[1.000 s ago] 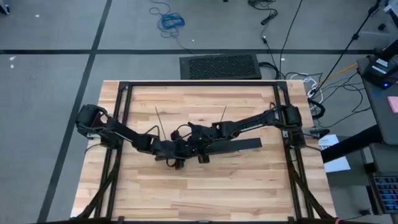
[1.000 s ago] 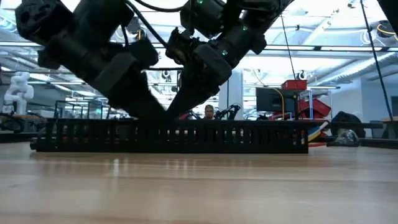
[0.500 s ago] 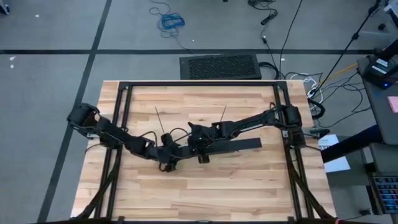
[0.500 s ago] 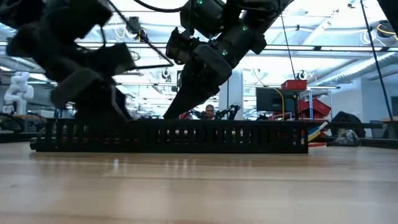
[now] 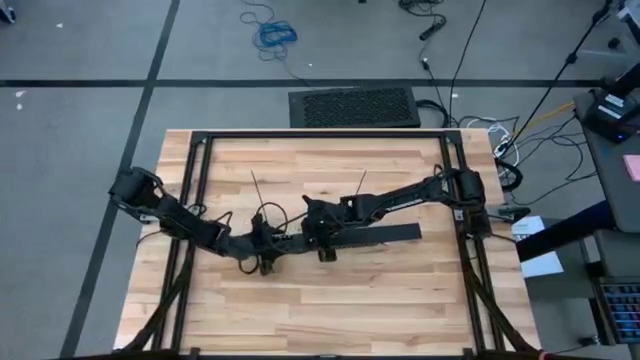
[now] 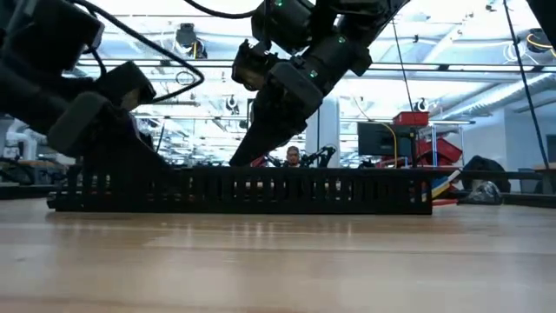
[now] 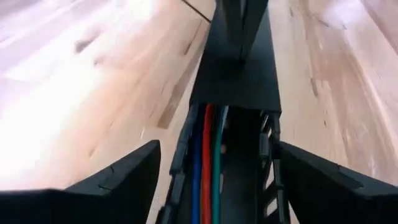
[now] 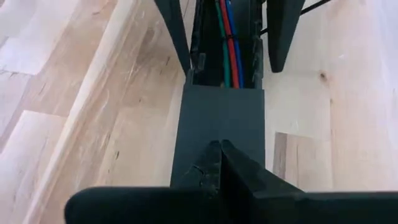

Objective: Ziptie cables
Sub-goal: Close the black cable duct

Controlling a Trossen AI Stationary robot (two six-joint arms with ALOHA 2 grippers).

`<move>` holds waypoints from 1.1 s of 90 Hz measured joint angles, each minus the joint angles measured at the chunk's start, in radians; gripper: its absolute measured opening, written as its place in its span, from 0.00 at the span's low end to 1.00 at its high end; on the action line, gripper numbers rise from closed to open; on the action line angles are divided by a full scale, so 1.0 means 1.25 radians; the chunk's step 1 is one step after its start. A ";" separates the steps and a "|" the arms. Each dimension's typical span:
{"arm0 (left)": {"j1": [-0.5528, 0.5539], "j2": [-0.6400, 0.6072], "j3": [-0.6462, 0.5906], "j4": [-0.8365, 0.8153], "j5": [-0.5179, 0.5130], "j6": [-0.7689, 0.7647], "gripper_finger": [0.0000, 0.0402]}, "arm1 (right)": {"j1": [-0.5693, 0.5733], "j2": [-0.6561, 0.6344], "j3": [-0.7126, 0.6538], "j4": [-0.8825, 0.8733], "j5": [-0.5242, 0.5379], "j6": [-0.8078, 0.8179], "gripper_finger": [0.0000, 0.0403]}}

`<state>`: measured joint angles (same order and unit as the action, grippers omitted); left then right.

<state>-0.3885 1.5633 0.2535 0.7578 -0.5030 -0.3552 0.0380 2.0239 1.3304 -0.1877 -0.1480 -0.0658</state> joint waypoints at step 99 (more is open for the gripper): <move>0.003 0.102 0.029 0.080 0.020 0.017 0.54 | 0.002 0.051 0.001 0.182 -0.056 0.029 0.00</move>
<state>-0.3847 1.6913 0.2896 0.8578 -0.4786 -0.3336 0.0406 2.0877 1.3319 0.0401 -0.2186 -0.0300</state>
